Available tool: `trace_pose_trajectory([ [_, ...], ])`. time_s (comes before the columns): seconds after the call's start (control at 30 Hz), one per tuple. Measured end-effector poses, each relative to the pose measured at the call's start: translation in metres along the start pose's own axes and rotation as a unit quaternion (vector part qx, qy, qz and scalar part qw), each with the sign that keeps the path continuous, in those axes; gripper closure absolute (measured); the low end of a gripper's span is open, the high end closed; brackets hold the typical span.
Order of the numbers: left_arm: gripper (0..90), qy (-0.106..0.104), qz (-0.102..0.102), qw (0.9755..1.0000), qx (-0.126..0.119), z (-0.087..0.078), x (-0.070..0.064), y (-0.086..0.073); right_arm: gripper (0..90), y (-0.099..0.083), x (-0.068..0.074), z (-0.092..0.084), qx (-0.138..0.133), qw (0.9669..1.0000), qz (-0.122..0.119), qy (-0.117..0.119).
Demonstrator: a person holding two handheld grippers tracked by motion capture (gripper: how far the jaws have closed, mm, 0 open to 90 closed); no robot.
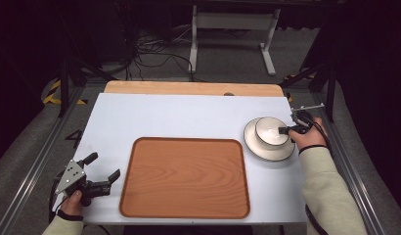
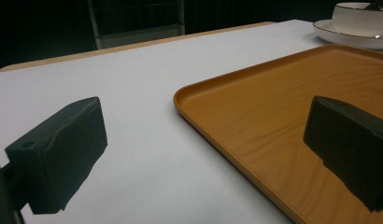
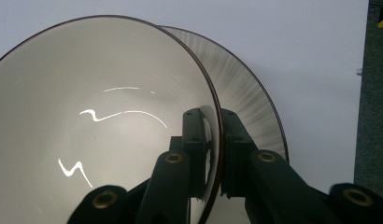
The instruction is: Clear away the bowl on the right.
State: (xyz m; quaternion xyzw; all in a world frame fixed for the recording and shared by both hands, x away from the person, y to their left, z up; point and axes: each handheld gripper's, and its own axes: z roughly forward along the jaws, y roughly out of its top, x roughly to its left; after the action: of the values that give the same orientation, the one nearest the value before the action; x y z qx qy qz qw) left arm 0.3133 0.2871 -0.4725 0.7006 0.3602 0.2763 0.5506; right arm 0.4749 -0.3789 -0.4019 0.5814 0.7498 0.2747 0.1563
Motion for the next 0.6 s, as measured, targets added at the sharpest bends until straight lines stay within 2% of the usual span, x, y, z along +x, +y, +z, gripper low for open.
trace_pose_trajectory([
  [0.3, 0.3, 0.000, 0.000, 1.0000, 0.000, 0.000, 0.000, 0.000, 82.8, 0.001, 0.002, -0.003, -0.006, 0.9999, 0.014, 0.005],
  [0.6, 0.3, 0.001, 0.000, 1.0000, 0.000, 0.000, 0.000, 0.000, 81.6, 0.008, 0.011, -0.015, -0.007, 0.9999, 0.013, 0.001],
])
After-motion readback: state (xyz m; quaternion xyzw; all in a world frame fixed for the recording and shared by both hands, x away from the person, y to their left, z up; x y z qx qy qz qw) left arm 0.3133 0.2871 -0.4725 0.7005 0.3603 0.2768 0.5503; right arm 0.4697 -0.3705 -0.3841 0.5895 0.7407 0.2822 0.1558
